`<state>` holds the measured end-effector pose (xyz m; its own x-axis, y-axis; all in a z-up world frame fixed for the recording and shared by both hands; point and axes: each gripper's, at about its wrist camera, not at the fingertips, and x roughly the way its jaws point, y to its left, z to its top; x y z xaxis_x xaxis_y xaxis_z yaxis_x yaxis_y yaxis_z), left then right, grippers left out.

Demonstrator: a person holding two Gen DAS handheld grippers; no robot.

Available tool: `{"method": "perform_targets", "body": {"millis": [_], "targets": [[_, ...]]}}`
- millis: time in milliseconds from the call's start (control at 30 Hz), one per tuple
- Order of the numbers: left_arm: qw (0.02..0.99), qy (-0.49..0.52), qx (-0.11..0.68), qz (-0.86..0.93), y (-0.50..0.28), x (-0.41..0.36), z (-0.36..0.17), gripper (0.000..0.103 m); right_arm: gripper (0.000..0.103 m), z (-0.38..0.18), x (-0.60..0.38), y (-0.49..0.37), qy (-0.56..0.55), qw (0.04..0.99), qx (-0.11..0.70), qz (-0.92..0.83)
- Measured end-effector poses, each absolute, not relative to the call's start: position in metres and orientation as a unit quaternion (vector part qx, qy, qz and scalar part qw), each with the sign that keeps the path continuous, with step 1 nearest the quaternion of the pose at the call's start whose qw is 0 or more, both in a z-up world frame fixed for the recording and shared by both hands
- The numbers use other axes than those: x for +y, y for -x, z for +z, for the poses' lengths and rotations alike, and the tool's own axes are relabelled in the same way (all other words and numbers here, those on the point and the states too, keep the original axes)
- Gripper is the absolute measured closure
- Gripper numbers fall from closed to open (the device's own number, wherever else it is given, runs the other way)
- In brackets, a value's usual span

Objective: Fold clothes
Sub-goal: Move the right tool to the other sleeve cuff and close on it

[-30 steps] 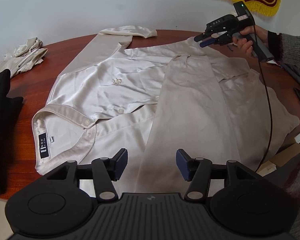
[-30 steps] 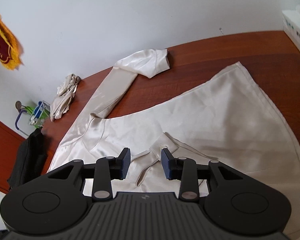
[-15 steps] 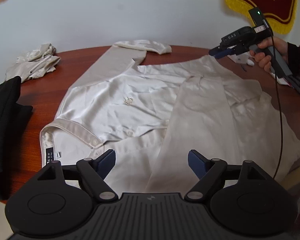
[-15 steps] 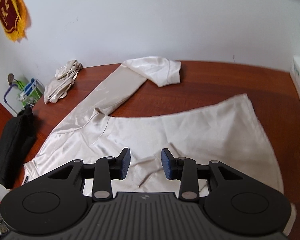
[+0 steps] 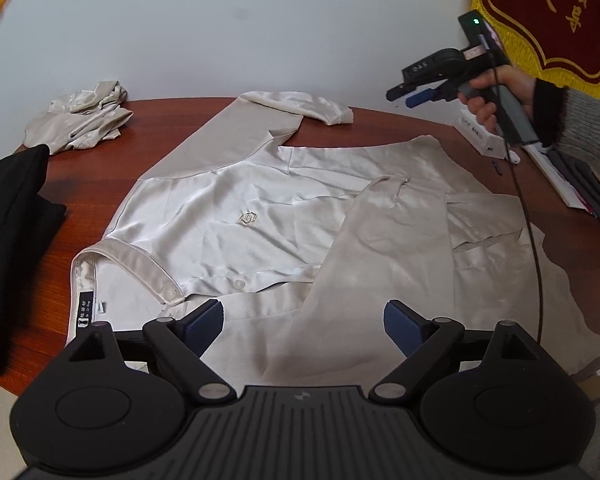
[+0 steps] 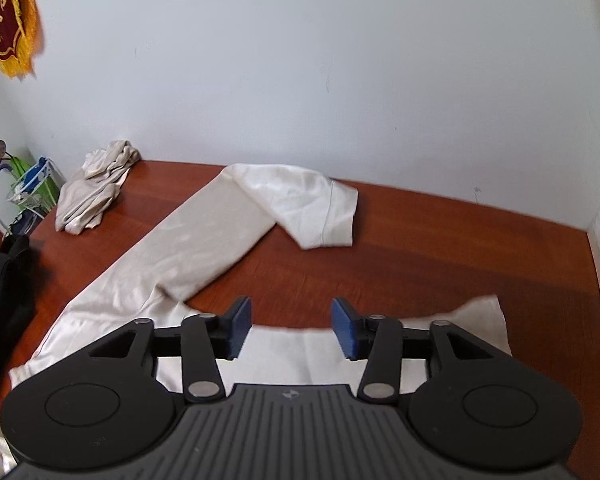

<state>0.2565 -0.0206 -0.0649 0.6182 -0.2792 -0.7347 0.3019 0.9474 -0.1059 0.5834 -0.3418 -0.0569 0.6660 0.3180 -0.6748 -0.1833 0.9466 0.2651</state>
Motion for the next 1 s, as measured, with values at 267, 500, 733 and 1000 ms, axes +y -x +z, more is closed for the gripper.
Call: {"method": "perform_targets", "body": {"millis": [267, 500, 733, 1000], "targets": [[0.897, -0.002, 0.420, -0.137, -0.250, -0.021, -0.063, 0.014, 0.047, -0.084, -0.330, -0.648, -0.077, 0.909, 0.392, 0.121], [0.895, 0.010, 0.431, -0.114, -0.252, -0.016, -0.063, 0.014, 0.047, -0.119, -0.314, -0.694, -0.053, 0.905, 0.407, 0.110], [0.890, 0.018, 0.445, -0.095, -0.258, -0.006, -0.068, 0.014, 0.047, -0.137, -0.311, -0.723, -0.049, 0.907, 0.409, 0.091], [0.888, 0.024, 0.453, -0.075, -0.261, 0.006, -0.071, 0.014, 0.048, -0.147, -0.315, -0.741, -0.060, 0.904, 0.416, 0.079]]}}
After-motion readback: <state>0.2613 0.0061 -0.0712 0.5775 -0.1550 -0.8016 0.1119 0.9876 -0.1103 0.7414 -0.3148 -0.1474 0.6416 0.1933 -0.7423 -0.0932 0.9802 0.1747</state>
